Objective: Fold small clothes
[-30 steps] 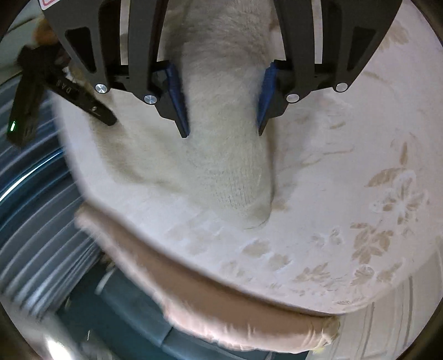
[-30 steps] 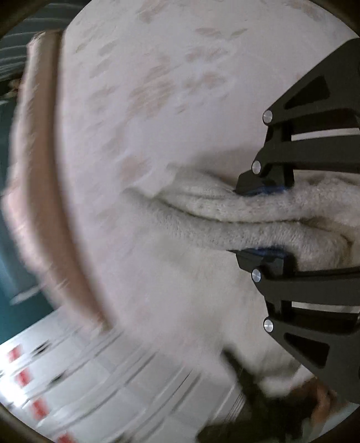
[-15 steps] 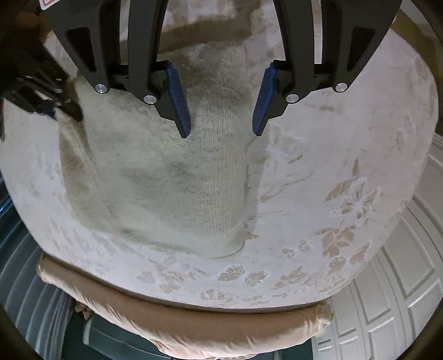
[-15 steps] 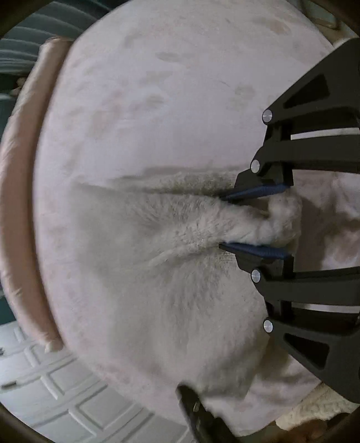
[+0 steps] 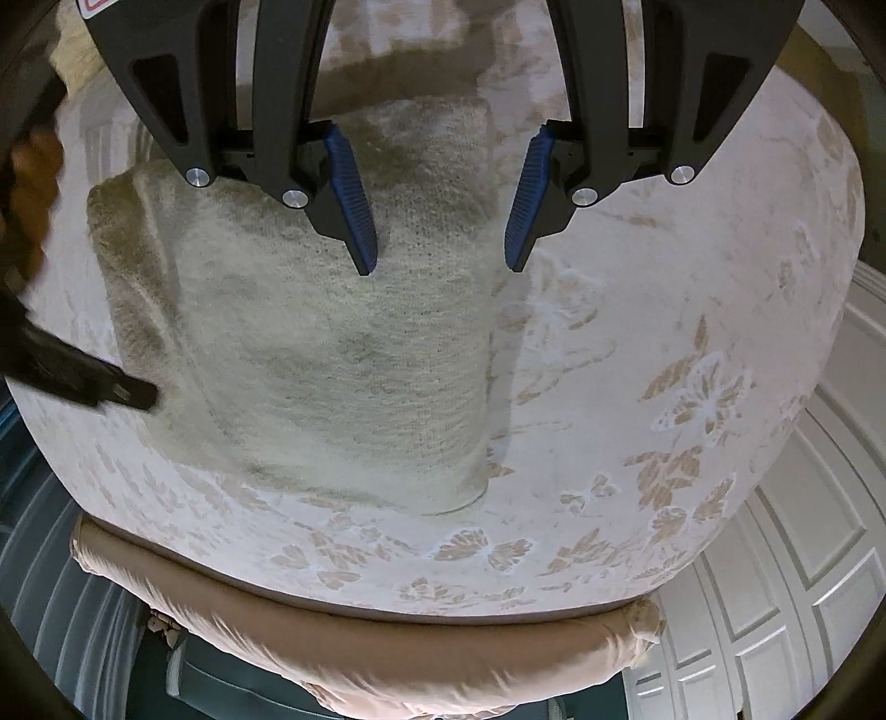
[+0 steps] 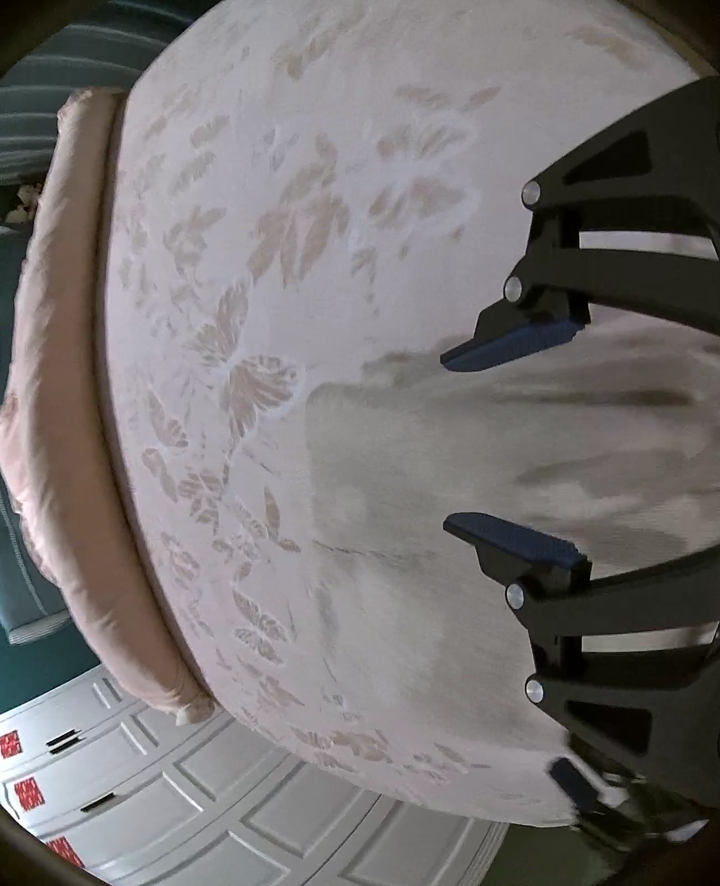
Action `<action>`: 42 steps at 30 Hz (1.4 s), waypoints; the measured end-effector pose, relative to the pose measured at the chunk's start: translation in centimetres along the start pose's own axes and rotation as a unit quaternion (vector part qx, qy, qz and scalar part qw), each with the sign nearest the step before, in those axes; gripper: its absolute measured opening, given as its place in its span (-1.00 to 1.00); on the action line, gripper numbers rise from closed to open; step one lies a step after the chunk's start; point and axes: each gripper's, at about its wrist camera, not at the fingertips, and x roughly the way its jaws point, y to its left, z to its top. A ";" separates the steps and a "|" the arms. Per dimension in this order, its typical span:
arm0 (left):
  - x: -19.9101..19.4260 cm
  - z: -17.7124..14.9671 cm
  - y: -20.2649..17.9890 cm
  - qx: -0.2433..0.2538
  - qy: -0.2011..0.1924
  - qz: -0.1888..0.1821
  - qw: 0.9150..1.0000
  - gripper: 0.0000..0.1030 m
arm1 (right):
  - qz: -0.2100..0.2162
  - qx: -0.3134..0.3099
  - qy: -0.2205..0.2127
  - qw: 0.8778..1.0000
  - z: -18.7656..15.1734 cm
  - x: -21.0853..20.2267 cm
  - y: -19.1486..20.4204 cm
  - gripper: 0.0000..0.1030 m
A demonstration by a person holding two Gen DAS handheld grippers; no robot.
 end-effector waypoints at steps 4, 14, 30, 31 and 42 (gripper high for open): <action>0.1 0.0 -0.1 -0.004 0.002 -0.001 1.000 -0.07 | 0.024 -0.019 0.026 0.999 1.4 2.3 1.3 -0.77; 1.8 -0.4 -0.1 -0.001 0.014 -0.006 1.000 0.06 | 0.028 0.015 0.029 0.999 0.2 2.6 -2.0 -0.72; -1.4 -4.7 -0.4 -0.009 0.005 0.001 1.000 0.06 | -0.003 -0.028 -0.018 0.999 -9.6 -8.9 -1.3 -0.69; -1.7 -5.3 -0.4 -0.011 0.004 0.002 1.000 0.16 | -0.009 -0.038 -0.024 0.999 -10.6 -9.8 -1.3 -0.68; -0.4 -13.2 -0.7 -0.042 0.036 0.016 0.998 0.50 | -0.075 -0.008 0.006 0.997 -21.0 -8.2 -2.2 -0.10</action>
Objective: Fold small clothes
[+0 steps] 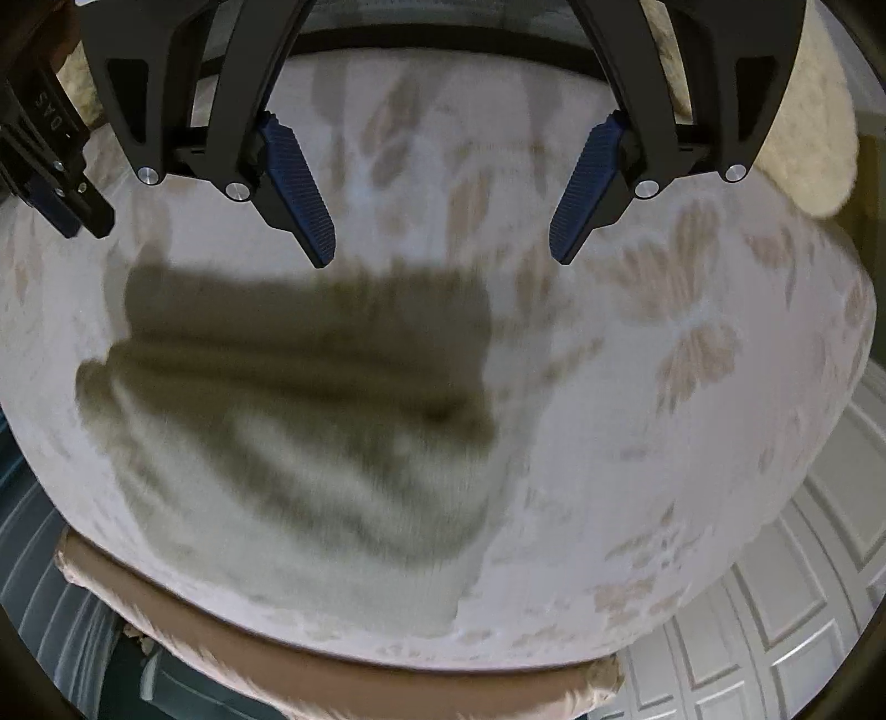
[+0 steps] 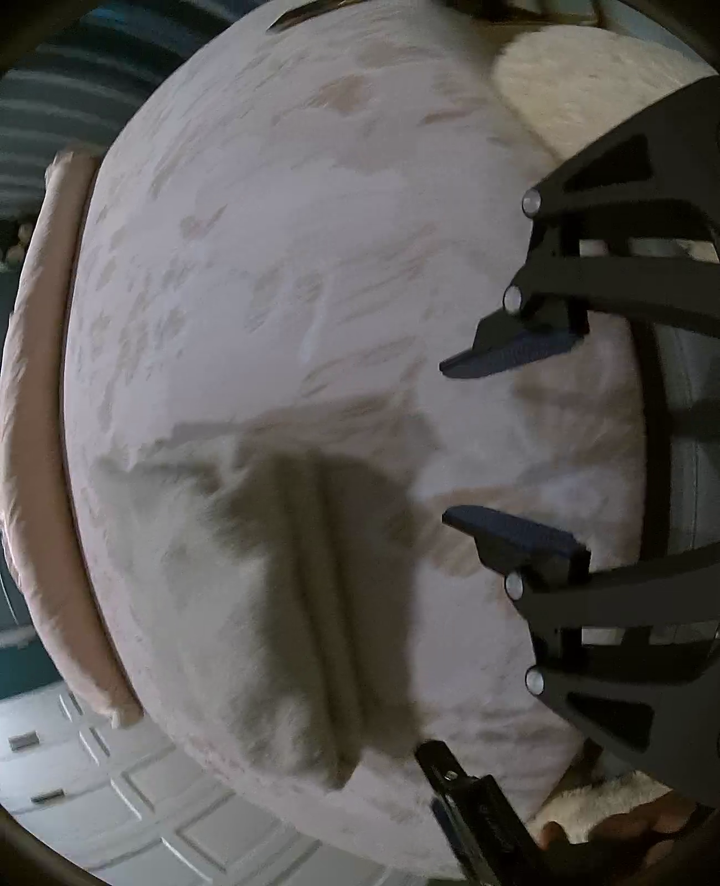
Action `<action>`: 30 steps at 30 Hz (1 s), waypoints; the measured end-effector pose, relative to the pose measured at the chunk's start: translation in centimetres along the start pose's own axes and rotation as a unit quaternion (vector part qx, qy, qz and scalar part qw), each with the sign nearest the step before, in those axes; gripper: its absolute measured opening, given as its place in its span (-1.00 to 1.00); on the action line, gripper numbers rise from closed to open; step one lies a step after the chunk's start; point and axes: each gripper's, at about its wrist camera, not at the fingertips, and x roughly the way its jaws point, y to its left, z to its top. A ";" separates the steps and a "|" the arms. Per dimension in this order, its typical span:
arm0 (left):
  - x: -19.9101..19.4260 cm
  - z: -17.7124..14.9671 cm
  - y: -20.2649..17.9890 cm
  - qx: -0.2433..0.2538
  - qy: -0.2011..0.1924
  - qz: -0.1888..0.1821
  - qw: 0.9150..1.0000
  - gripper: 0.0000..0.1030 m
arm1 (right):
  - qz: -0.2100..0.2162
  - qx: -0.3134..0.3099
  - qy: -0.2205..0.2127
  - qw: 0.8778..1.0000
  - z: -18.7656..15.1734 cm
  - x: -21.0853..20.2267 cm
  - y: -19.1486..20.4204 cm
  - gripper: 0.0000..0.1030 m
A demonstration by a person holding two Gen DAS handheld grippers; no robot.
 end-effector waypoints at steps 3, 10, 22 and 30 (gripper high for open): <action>1.0 -1.2 0.1 -0.004 0.014 -0.001 1.000 0.50 | -0.012 -0.010 0.002 1.000 -1.7 0.4 0.4 -0.05; 1.1 -2.7 -0.7 0.028 -0.015 0.023 0.999 0.58 | -0.008 -0.013 0.002 1.000 -3.3 0.9 0.6 0.14; 1.0 -4.1 -1.4 0.034 -0.042 0.038 0.998 0.80 | -0.029 -0.032 -0.015 0.999 -4.2 1.7 2.1 0.71; 1.6 -4.0 -1.2 0.026 -0.044 0.051 0.997 0.90 | -0.034 -0.032 -0.019 0.999 -4.1 2.3 2.4 0.84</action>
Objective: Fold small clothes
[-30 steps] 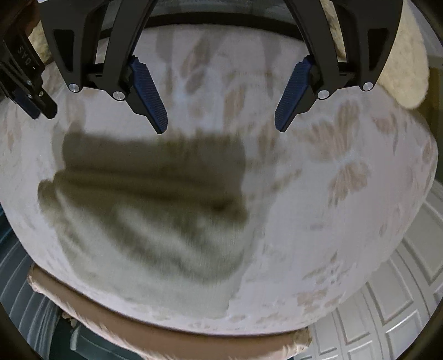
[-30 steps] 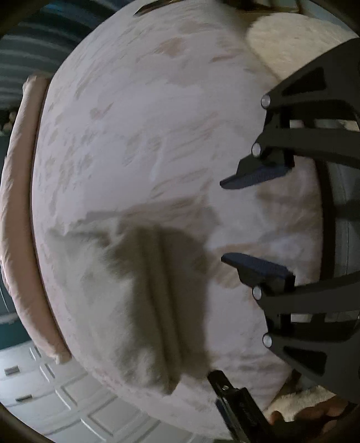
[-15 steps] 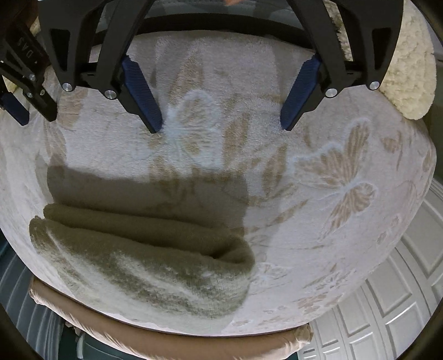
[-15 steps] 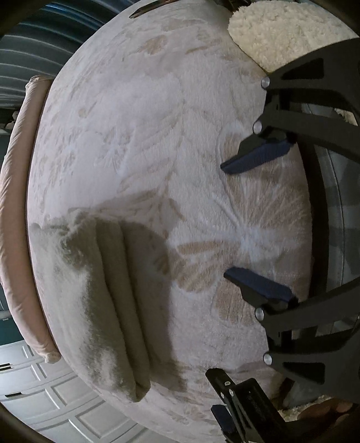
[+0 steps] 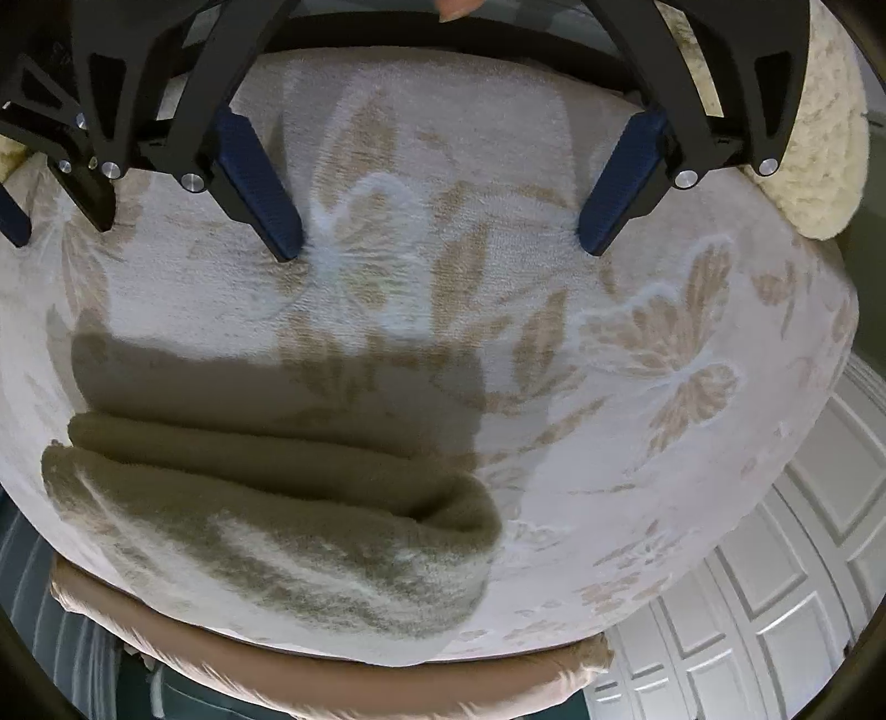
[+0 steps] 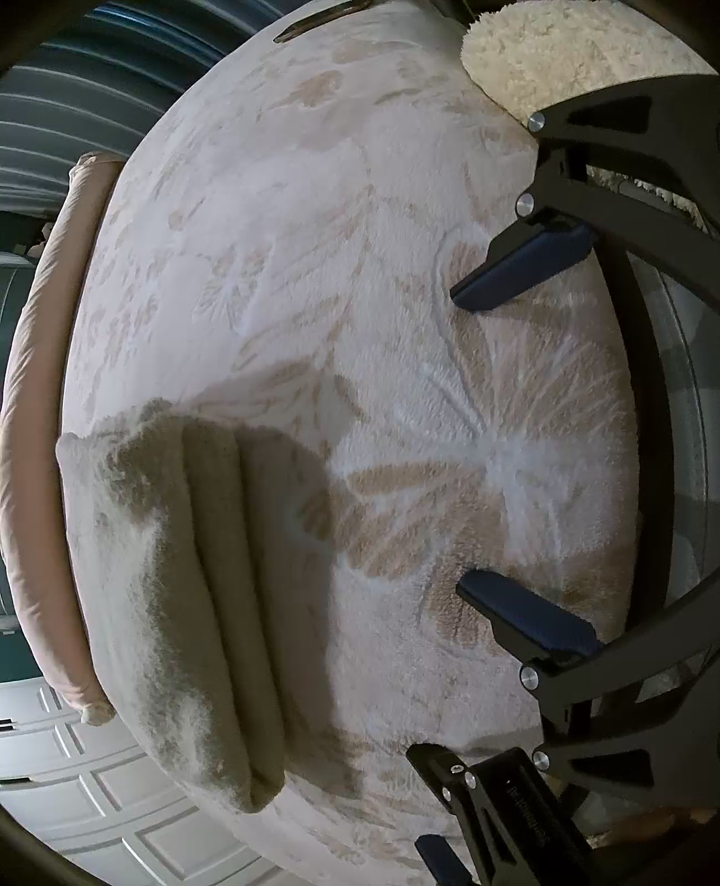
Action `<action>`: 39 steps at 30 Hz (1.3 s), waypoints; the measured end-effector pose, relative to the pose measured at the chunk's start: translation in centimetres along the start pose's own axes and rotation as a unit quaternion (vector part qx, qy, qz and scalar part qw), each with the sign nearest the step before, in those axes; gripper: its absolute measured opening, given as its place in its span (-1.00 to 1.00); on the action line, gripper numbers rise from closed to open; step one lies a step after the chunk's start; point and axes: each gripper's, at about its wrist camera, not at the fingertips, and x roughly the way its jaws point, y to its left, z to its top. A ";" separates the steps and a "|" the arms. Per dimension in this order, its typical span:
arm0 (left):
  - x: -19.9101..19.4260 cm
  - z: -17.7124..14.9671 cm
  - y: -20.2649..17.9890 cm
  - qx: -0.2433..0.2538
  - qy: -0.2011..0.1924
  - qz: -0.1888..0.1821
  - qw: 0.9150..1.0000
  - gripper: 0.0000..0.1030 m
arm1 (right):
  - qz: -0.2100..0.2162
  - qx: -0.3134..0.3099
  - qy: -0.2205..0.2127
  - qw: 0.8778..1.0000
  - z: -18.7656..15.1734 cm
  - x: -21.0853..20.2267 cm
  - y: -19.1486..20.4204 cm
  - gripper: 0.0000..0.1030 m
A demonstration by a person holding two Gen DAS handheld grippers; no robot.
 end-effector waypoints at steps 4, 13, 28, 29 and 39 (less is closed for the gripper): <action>-0.1 -0.1 -0.1 0.000 -0.003 0.002 1.000 0.90 | -0.001 -0.001 -0.001 1.000 -0.1 0.0 0.2 0.87; -0.3 -0.3 -0.1 -0.001 -0.005 -0.001 1.000 0.90 | -0.003 0.001 -0.002 1.000 -0.1 0.1 0.3 0.91; 0.3 0.1 0.2 -0.003 0.001 -0.001 1.000 0.90 | -0.003 0.002 -0.002 1.000 -0.1 0.1 0.5 0.91; 0.3 0.1 0.2 -0.002 0.000 -0.001 1.000 0.90 | -0.003 0.002 -0.002 1.000 -0.1 0.1 0.5 0.91; 0.2 -0.1 0.2 -0.001 -0.004 0.000 1.000 0.90 | -0.003 0.002 -0.002 1.000 -0.1 0.1 0.4 0.91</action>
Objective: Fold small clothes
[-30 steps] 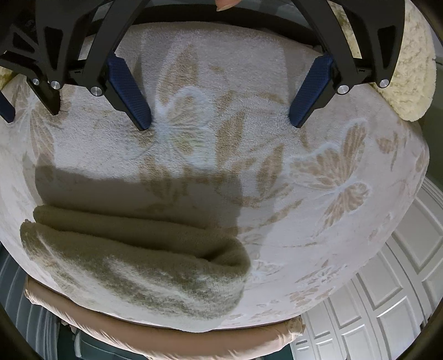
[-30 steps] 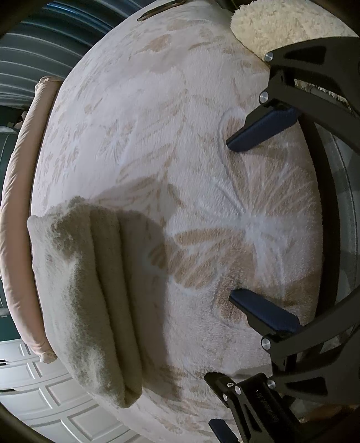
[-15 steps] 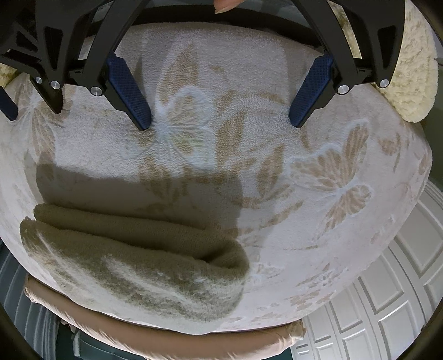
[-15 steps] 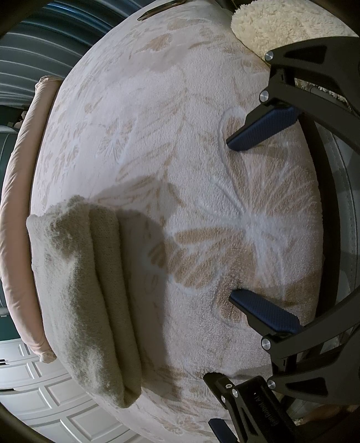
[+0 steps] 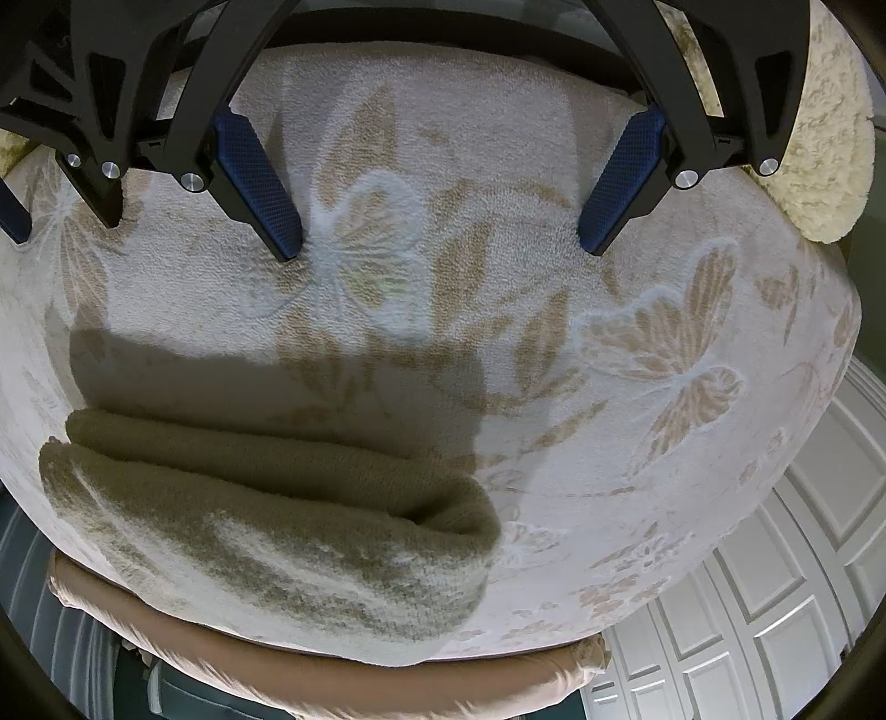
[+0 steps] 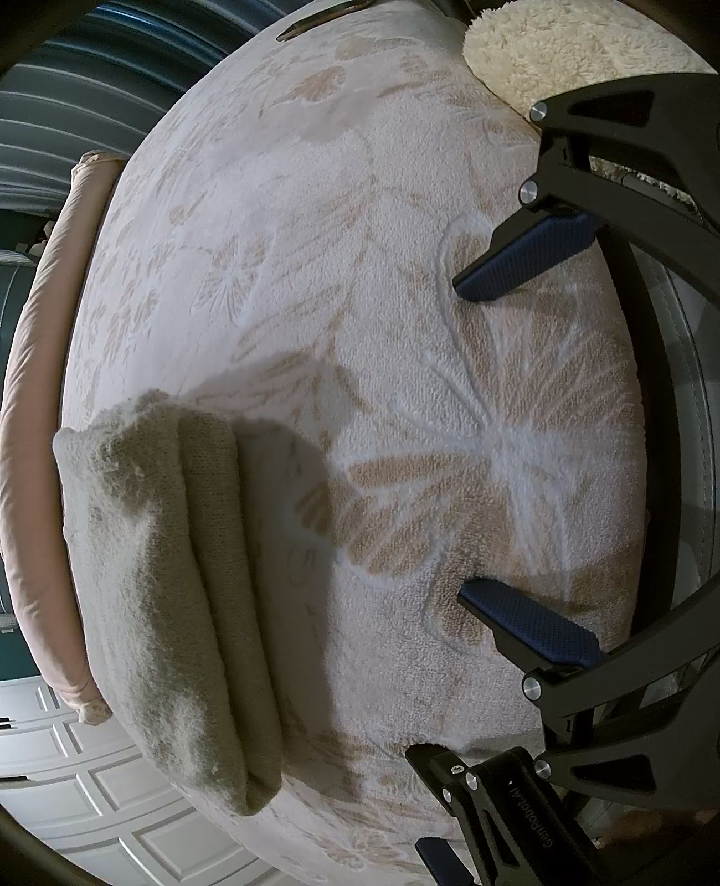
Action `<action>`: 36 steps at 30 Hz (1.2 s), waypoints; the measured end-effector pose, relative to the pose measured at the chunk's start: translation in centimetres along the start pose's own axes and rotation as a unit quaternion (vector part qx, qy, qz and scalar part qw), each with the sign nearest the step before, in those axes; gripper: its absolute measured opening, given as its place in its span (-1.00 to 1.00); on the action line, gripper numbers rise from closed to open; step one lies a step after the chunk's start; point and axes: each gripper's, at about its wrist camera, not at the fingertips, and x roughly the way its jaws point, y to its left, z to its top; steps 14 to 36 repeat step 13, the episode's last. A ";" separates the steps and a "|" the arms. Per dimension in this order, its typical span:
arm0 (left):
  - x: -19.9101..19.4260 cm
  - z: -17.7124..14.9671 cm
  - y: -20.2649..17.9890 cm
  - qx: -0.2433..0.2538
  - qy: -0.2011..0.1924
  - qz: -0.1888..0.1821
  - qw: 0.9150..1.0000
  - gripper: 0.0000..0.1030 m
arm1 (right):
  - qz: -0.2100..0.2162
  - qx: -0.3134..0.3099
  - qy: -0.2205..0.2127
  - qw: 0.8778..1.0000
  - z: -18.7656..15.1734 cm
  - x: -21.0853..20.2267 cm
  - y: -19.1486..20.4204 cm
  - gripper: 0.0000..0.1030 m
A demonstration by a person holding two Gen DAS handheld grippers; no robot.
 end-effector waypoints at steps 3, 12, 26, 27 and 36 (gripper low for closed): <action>0.0 0.0 -0.1 0.002 -0.003 0.002 1.000 0.90 | 0.000 -0.001 0.000 1.000 0.0 0.0 0.0 0.91; -0.2 -0.4 -0.6 0.003 -0.005 0.007 1.000 0.90 | 0.000 -0.001 -0.001 1.000 0.0 0.0 0.1 0.91; -0.2 -0.4 -0.7 0.003 -0.005 0.008 1.000 0.90 | 0.000 -0.001 -0.001 1.000 0.0 0.0 0.1 0.91; -0.2 -0.4 -0.7 0.003 -0.005 0.008 1.000 0.90 | 0.000 -0.001 -0.001 1.000 0.0 0.0 0.1 0.91; -0.2 -0.4 -0.7 0.003 -0.005 0.008 1.000 0.90 | 0.000 -0.001 -0.001 1.000 0.0 0.0 0.1 0.91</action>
